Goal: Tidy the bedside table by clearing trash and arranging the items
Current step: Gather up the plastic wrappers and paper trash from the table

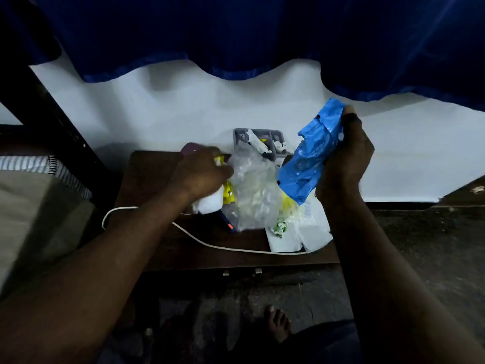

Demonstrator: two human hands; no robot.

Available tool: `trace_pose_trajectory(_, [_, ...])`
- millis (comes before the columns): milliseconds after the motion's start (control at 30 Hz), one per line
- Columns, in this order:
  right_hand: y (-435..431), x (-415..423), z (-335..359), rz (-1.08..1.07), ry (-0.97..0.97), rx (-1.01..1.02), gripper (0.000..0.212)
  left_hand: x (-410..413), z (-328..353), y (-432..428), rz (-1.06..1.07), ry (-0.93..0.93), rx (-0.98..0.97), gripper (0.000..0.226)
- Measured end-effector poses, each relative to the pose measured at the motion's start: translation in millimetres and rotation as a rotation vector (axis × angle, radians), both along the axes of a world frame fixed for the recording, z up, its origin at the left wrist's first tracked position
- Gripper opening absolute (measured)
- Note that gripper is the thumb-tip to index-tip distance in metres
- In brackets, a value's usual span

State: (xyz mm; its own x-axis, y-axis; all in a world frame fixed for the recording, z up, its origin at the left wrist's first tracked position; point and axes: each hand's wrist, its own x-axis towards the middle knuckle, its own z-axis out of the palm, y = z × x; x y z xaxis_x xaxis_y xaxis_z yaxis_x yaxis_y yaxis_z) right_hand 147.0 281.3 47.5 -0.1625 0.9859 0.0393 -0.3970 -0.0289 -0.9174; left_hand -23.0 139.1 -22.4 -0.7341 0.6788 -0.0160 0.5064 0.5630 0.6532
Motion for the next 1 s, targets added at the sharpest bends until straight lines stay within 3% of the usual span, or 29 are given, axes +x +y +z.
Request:
trace_pose_trajectory(133, [-2, -2, 2, 0.003, -0.085, 0.003, 0.053, -8, 25, -6, 0.123, 0.007, 0.168, 0.019])
trace_pose_trajectory(267, [-4, -4, 0, 0.069, -0.133, 0.007, 0.041, -8, 39, -9, 0.181, -0.087, 0.334, 0.031])
trace_pose_trajectory(367, [-8, -6, -2, 0.074, -0.144, -0.03, 0.04, -5, 40, -6, 0.22, -0.207, 0.401, 0.054])
trace_pose_trajectory(467, [-8, -6, -2, 0.031, -0.137, -0.083, 0.046, -6, 37, -4, 0.289, -0.41, 0.528, 0.039])
trace_pose_trajectory(667, [-9, -1, -6, 0.093, 0.078, -0.347, 0.032, 7, 37, 2, 0.376, -0.633, 0.744, 0.016])
trace_pose_trajectory(800, [-17, -4, -10, 0.237, 0.202, -0.463, 0.035, 18, 34, 11, 0.387, -0.709, 0.833, 0.031])
trace_pose_trajectory(900, [-22, -8, -18, 0.279, 0.058, -0.458, 0.027, 29, 35, 18, 0.354, -0.792, 0.852, 0.044])
trace_pose_trajectory(1000, [-34, -15, -27, 0.106, -0.04, -0.398, 0.015, 44, 37, 24, 0.298, -0.805, 0.916, 0.039])
